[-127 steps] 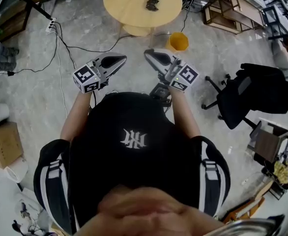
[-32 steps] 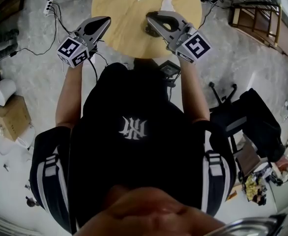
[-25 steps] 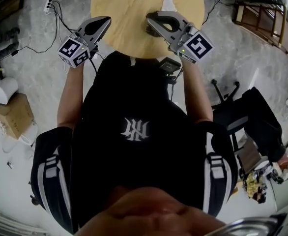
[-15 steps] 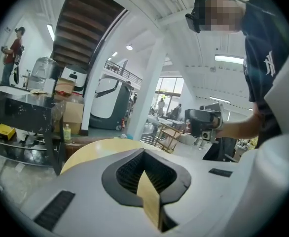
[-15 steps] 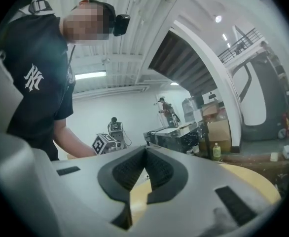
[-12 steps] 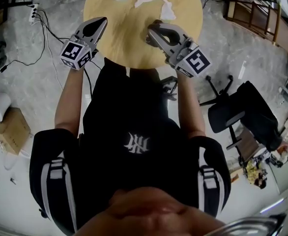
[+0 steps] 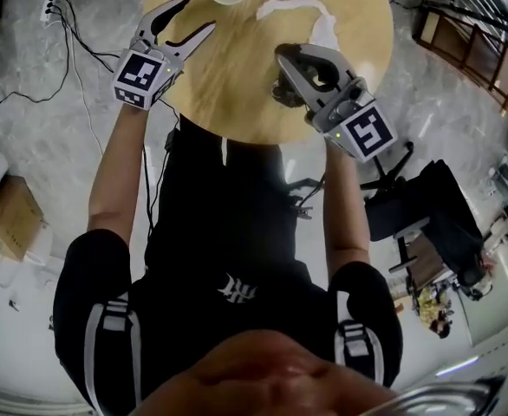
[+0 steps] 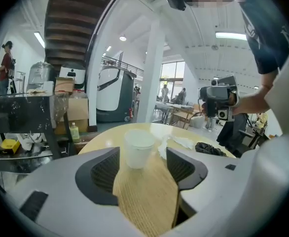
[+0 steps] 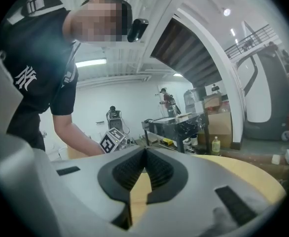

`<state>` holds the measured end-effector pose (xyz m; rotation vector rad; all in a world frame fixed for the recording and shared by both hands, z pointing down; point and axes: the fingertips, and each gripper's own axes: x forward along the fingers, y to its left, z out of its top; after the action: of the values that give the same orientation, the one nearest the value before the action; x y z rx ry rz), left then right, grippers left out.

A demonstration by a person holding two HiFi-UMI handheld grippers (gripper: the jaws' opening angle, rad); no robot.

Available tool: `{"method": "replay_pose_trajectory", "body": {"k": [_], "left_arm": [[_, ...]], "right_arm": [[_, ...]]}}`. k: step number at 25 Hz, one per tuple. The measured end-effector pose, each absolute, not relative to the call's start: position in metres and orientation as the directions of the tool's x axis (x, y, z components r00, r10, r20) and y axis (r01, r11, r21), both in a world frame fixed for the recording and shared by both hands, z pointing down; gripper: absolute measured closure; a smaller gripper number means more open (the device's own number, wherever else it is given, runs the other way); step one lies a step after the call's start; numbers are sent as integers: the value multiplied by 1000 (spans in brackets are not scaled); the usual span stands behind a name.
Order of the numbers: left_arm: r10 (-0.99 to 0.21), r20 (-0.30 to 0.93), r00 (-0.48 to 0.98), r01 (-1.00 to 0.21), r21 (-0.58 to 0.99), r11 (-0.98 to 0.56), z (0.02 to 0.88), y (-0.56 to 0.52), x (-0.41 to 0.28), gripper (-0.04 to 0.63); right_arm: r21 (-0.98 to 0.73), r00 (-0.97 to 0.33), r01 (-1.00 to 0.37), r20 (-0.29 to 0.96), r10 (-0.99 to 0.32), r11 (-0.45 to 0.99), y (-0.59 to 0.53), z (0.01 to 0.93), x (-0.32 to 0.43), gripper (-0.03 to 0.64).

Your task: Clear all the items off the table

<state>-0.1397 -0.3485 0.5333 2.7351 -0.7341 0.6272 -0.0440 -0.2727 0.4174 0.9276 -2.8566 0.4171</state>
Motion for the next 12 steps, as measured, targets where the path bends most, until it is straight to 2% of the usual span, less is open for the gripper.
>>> {"method": "replay_pose_trajectory", "body": {"k": [5, 12], "left_arm": [[-417, 494, 763, -527, 100, -844, 552, -370, -121, 91], [-398, 464, 791, -448, -4, -894, 565, -373, -81, 84]], "right_arm": [[-193, -818, -571, 211, -534, 798, -295, 452, -46, 612], [-140, -830, -553, 175, -529, 822, -316, 471, -44, 612]]}}
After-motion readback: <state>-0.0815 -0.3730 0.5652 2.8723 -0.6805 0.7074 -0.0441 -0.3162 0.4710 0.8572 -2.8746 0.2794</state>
